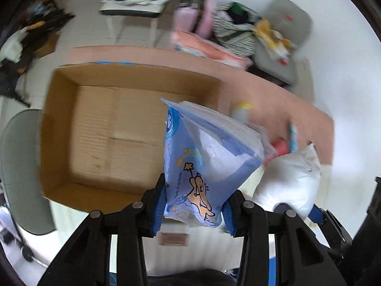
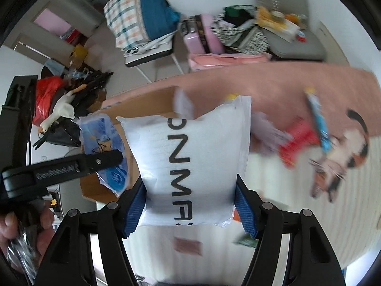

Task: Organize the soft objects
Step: 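Carry both packs into the cardboard box and open both tools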

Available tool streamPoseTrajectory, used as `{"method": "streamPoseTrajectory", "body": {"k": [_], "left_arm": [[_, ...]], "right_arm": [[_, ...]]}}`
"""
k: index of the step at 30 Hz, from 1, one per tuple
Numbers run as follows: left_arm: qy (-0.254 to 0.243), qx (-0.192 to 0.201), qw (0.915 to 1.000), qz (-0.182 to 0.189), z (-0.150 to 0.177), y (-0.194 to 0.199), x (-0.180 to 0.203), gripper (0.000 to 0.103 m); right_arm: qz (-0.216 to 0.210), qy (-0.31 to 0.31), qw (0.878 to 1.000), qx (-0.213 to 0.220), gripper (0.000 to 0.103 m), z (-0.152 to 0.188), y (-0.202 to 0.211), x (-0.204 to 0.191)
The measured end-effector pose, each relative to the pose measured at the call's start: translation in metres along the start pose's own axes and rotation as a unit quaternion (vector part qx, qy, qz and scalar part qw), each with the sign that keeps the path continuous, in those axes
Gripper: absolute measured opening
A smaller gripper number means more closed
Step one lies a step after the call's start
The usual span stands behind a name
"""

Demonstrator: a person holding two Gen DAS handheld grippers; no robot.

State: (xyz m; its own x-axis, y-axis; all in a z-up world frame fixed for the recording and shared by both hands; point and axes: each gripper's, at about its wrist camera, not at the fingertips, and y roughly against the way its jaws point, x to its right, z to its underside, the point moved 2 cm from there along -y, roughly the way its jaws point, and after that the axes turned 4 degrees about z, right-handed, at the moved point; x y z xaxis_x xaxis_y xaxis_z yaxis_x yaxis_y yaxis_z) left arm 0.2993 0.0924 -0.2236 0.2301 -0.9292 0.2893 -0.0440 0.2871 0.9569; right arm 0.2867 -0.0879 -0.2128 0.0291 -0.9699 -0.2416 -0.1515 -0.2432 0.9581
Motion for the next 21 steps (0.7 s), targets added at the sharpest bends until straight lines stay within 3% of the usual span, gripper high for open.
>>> {"method": "streamPoseTrajectory", "body": {"k": [4, 9, 15, 21], "left_arm": [[0.023, -0.021, 0.9994, -0.018, -0.036, -0.019, -0.051, 0.038], [0.039, -0.075, 0.9964, -0.008, -0.074, -0.061, -0.097, 0.038], [0.049, -0.134, 0.9897, 0.011, -0.102, -0.12, -0.126, 0.038], [0.037, -0.162, 0.986, 0.013, -0.107, -0.149, -0.123, 0.04]], "right_arm": [[0.019, 0.019, 0.999, -0.019, 0.07, -0.034, -0.05, -0.073], [0.051, 0.029, 0.998, -0.034, 0.07, -0.054, -0.109, -0.12], [0.089, 0.032, 0.993, -0.064, 0.07, -0.064, -0.175, -0.136], [0.111, 0.033, 0.99, -0.081, 0.07, -0.067, -0.215, -0.13]]}}
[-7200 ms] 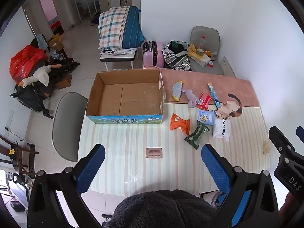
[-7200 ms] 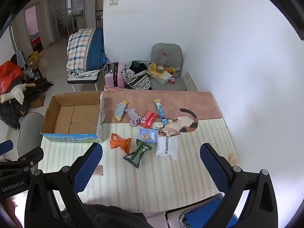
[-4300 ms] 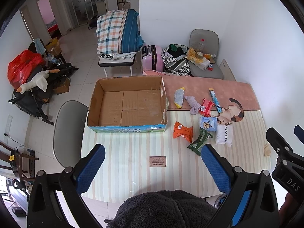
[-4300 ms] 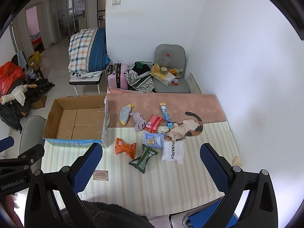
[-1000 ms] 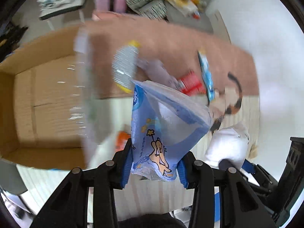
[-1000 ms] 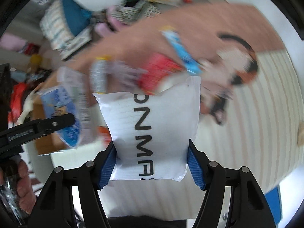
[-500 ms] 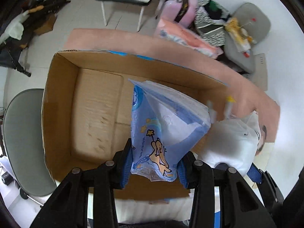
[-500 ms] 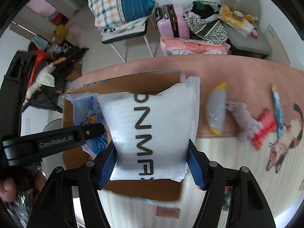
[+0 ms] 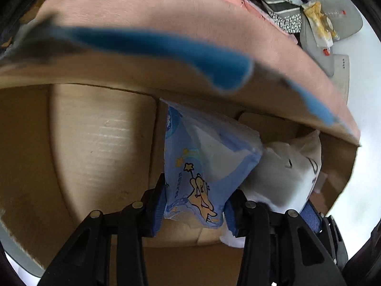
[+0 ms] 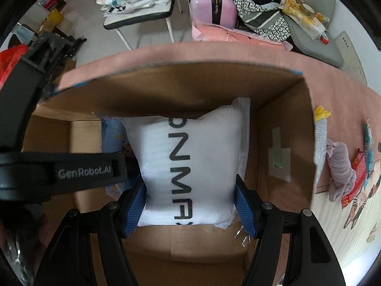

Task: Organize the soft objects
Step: 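Carry both packs into the cardboard box and open both tools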

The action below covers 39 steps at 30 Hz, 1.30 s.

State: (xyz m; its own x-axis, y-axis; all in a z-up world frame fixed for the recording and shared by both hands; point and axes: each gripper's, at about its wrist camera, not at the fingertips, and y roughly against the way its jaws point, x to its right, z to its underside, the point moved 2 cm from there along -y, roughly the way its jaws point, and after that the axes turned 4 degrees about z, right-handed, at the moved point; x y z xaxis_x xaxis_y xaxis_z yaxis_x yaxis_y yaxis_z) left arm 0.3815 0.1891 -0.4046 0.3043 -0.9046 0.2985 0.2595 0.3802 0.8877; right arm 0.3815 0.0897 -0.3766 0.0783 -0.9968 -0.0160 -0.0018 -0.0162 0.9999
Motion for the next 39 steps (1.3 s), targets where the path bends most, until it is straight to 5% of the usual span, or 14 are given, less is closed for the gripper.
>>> {"method": "streamPoseTrajectory", "body": {"k": [9, 12, 14, 21, 32, 39], "left_arm": [[-0.027, 0.004, 0.999, -0.034, -0.006, -0.001, 0.019, 0.048], [-0.042, 0.026, 0.9978, -0.045, -0.001, 0.018, 0.026, 0.065], [-0.047, 0.048, 0.9965, -0.049, 0.006, 0.034, 0.03, 0.087], [-0.054, 0.111, 0.99, -0.07, 0.064, 0.076, 0.013, 0.102], [-0.067, 0.237, 0.9625, -0.114, 0.157, 0.113, -0.013, 0.102], [-0.065, 0.28, 0.9526, -0.1, 0.224, 0.146, -0.025, 0.102]], "right_arm": [[0.003, -0.006, 1.0, -0.012, 0.078, -0.005, -0.011, 0.002], [0.003, -0.008, 1.0, -0.004, 0.089, -0.005, 0.005, 0.005], [-0.003, -0.01, 1.0, 0.0, 0.094, -0.001, 0.018, 0.008], [-0.006, -0.007, 1.0, 0.014, 0.103, 0.035, 0.062, 0.013], [0.012, 0.018, 0.995, 0.096, 0.103, 0.118, 0.137, 0.008], [0.009, 0.024, 0.991, 0.134, 0.103, 0.163, 0.179, 0.009]]}}
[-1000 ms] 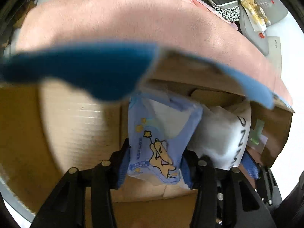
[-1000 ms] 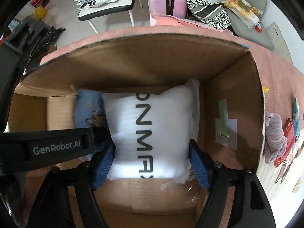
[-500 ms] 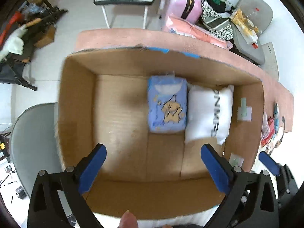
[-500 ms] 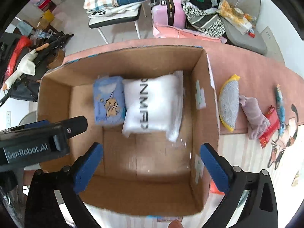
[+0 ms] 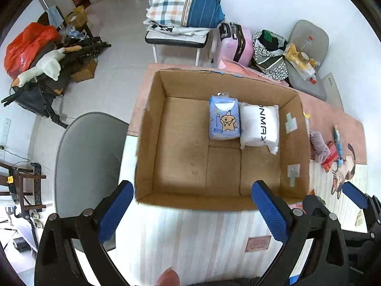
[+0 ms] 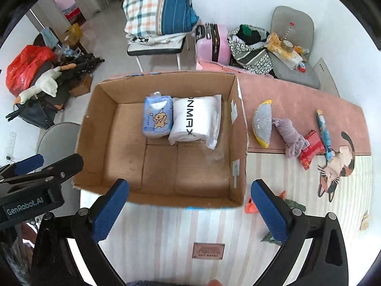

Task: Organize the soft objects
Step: 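Carry both packs into the cardboard box and open both tools, then grasp the green snack bag with the right tool while the left tool grasps the orange bag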

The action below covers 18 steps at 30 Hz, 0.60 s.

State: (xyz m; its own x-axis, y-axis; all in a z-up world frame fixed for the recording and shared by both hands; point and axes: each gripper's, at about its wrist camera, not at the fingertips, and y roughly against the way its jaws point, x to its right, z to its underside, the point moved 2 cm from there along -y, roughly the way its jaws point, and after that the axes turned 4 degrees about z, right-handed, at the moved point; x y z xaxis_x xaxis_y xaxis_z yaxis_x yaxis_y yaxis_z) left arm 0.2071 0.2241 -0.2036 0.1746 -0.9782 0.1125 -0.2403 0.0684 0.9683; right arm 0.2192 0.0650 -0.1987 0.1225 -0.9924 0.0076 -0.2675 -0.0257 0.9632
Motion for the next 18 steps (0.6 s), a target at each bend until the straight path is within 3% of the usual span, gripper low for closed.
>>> {"method": "streamPoseTrajectory", "body": {"k": [5, 10, 14, 18], "left_arm": [[0.008, 0.011, 0.9998, 0.013, 0.017, 0.025, -0.001, 0.102], [-0.02, 0.027, 0.9994, 0.009, 0.026, 0.036, 0.022, 0.103], [-0.041, 0.029, 0.9987, 0.009, 0.031, 0.027, 0.06, 0.103], [-0.054, -0.012, 0.998, 0.03, 0.04, 0.001, 0.107, 0.103]], "right_arm": [[-0.024, -0.006, 1.0, 0.014, 0.103, 0.02, 0.03, 0.001], [-0.04, 0.001, 0.999, 0.017, 0.103, 0.031, 0.036, 0.006], [-0.049, -0.032, 0.998, 0.002, 0.103, 0.04, 0.025, 0.046], [-0.001, -0.098, 0.995, -0.032, 0.103, 0.063, 0.0, 0.119]]}}
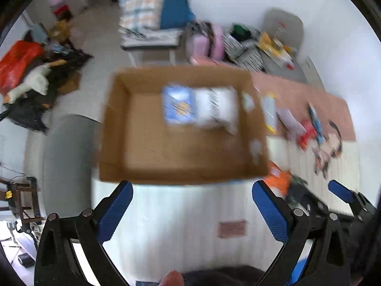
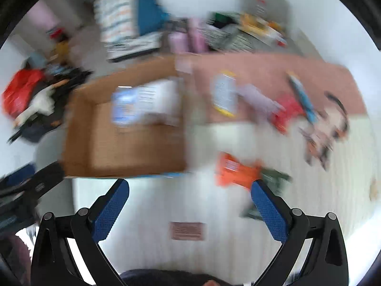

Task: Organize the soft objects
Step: 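Grasp the green snack bag with the right tool while the left tool grasps the orange bag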

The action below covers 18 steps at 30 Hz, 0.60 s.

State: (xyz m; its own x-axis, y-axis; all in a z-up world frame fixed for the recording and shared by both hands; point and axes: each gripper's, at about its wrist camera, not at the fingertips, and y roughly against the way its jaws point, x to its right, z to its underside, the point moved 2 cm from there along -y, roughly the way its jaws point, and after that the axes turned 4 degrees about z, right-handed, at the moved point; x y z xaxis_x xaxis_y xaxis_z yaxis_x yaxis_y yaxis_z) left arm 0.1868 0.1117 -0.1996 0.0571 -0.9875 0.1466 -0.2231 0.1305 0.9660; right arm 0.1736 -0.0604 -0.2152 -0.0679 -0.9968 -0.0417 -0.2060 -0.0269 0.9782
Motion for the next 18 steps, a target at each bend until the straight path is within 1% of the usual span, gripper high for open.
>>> {"method": "streamPoseTrajectory", "body": {"k": [1, 3, 4, 5, 6, 7, 9, 12, 13, 14, 15, 16, 17, 18], "left_arm": [[-0.003, -0.028, 0.9995, 0.016, 0.004, -0.018, 0.018, 0.103], [0.002, -0.066, 0.9972, 0.036, 0.009, -0.043, 0.04, 0.103], [0.01, -0.091, 0.9944, 0.052, 0.013, -0.061, 0.053, 0.103], [0.014, -0.111, 0.9921, 0.058, 0.016, -0.076, 0.062, 0.103], [0.019, -0.134, 0.9887, 0.065, 0.02, -0.093, 0.073, 0.103], [0.027, -0.158, 0.984, 0.076, 0.025, -0.111, 0.083, 0.102], [0.046, -0.191, 0.9768, 0.084, 0.034, -0.138, 0.098, 0.101], [0.084, -0.23, 0.9648, 0.098, 0.045, -0.168, 0.117, 0.092], [0.1, -0.241, 0.9597, 0.104, 0.048, -0.176, 0.125, 0.088], [0.11, -0.247, 0.9565, 0.11, 0.051, -0.179, 0.128, 0.084], [0.125, -0.254, 0.952, 0.117, 0.052, -0.184, 0.134, 0.084], [0.133, -0.254, 0.9506, 0.119, 0.052, -0.187, 0.138, 0.084], [0.141, -0.254, 0.9497, 0.117, 0.052, -0.19, 0.141, 0.083], [0.151, -0.253, 0.9488, 0.115, 0.052, -0.192, 0.144, 0.083]], "right_arm": [[0.013, -0.027, 0.999, -0.02, 0.103, 0.004, -0.015, 0.029], [0.029, -0.064, 0.997, -0.042, 0.103, 0.012, -0.036, 0.068], [0.041, -0.088, 0.993, -0.059, 0.103, 0.018, -0.053, 0.094], [0.044, -0.105, 0.991, -0.071, 0.103, 0.022, -0.065, 0.109], [0.036, -0.127, 0.988, -0.085, 0.1, 0.027, -0.081, 0.128], [0.029, -0.142, 0.984, -0.099, 0.092, 0.03, -0.095, 0.142], [0.009, -0.169, 0.977, -0.133, 0.083, 0.035, -0.124, 0.164], [-0.015, -0.185, 0.97, -0.158, 0.081, 0.04, -0.155, 0.181], [-0.017, -0.179, 0.97, -0.163, 0.081, 0.04, -0.161, 0.182], [-0.019, -0.174, 0.97, -0.17, 0.081, 0.039, -0.168, 0.182], [-0.024, -0.169, 0.969, -0.177, 0.079, 0.04, -0.174, 0.182], [-0.034, -0.162, 0.969, -0.185, 0.073, 0.039, -0.181, 0.183], [-0.039, -0.155, 0.968, -0.191, 0.069, 0.039, -0.185, 0.183], [-0.039, -0.144, 0.968, -0.2, 0.057, 0.04, -0.189, 0.184]]}}
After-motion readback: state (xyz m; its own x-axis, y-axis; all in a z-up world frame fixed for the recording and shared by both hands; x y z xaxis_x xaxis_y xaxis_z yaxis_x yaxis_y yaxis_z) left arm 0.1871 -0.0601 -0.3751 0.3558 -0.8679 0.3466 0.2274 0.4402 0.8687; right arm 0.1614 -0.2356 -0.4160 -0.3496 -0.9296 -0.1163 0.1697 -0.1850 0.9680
